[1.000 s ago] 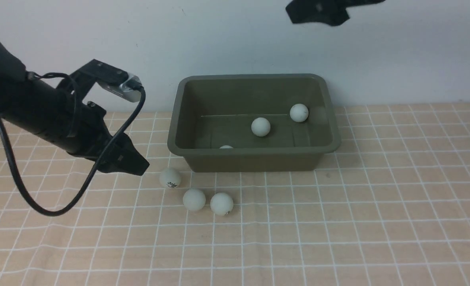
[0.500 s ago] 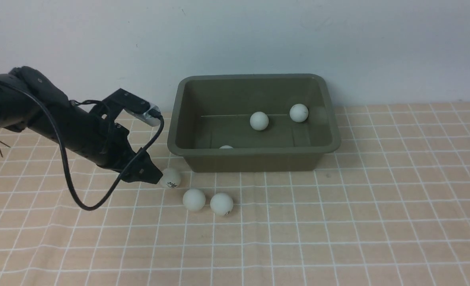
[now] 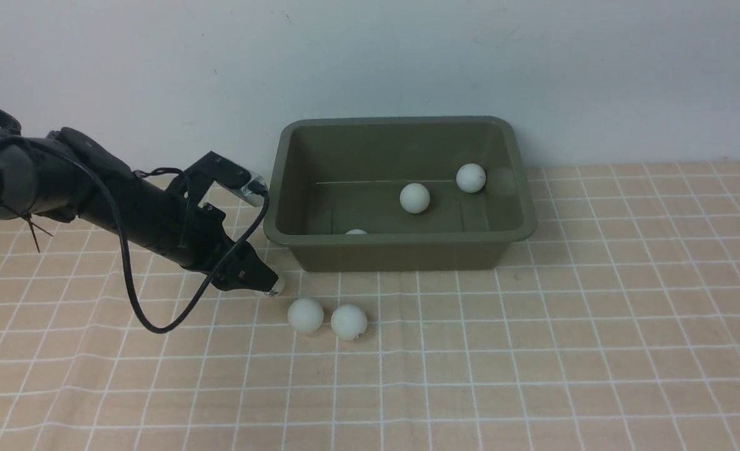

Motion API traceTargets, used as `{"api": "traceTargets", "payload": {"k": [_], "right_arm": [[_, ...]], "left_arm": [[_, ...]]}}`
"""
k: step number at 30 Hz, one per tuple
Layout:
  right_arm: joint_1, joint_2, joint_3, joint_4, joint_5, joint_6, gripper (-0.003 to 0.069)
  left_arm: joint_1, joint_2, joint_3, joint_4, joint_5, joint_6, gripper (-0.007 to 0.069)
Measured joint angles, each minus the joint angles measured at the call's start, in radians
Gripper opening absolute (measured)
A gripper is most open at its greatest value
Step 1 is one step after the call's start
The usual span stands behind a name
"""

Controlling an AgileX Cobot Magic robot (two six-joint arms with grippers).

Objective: Put the table tennis balls into the box on the light coffee tablecloth.
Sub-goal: 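Reach for and grasp a ping pong ball on the table beside the basket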

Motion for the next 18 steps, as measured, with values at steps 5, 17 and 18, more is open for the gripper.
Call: {"api": "traceTargets", "payload": {"k": [5,17,18], "right_arm": [[0.000,0.000,0.000,0.000,-0.017,0.012,0.0547],[0.000,0.000,0.000,0.040,-0.031,0.014,0.0545],[0.000,0.000,0.000,0.044,-0.038,0.014,0.0545]], "left_arm": [[-0.004,0.027,0.000,-0.080,-0.007,0.105,0.0468],[-0.042,0.039,-0.010,-0.051,-0.063,0.049,0.0291],[-0.040,0.033,-0.010,-0.041,-0.063,0.044,0.0291]]}}
